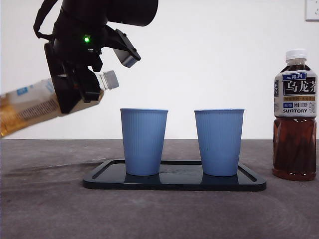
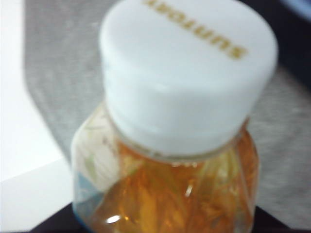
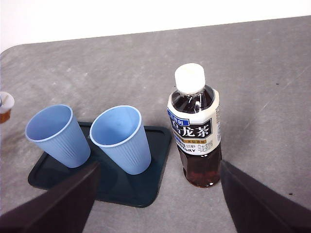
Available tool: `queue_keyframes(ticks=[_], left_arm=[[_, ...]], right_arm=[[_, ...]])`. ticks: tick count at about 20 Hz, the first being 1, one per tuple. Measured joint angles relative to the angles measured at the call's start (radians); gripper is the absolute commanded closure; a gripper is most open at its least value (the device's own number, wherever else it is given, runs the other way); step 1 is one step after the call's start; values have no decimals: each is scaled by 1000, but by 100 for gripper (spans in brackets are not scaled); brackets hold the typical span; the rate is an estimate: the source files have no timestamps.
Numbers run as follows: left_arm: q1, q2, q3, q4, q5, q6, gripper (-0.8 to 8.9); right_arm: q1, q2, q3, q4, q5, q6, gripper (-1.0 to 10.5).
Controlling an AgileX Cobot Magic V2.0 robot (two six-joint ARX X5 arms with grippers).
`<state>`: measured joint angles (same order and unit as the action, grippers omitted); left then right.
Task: Pour the drink into the cup
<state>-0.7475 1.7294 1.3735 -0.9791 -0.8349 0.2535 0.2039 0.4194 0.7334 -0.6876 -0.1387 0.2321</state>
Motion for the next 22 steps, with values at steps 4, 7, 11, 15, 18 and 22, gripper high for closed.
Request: queue_keyframes(ticks=[4, 7, 11, 15, 18, 22], left_arm=[[0, 0, 0, 0, -42, 21, 701], [0, 0, 0, 1, -42, 27, 701], [-2, 0, 0, 6, -73, 49, 717], [-6, 2, 0, 10, -146, 88, 755], [-8, 8, 1, 21, -160, 116, 757], [-22, 9, 1, 42, -174, 146, 757]], right_arm=[[0, 0, 0, 0, 0, 0, 554], [0, 0, 0, 0, 0, 0, 554], [0, 0, 0, 0, 0, 0, 554], [0, 0, 0, 1, 0, 0, 554], [0, 0, 0, 1, 0, 0, 554], [0, 0, 0, 1, 0, 0, 554]])
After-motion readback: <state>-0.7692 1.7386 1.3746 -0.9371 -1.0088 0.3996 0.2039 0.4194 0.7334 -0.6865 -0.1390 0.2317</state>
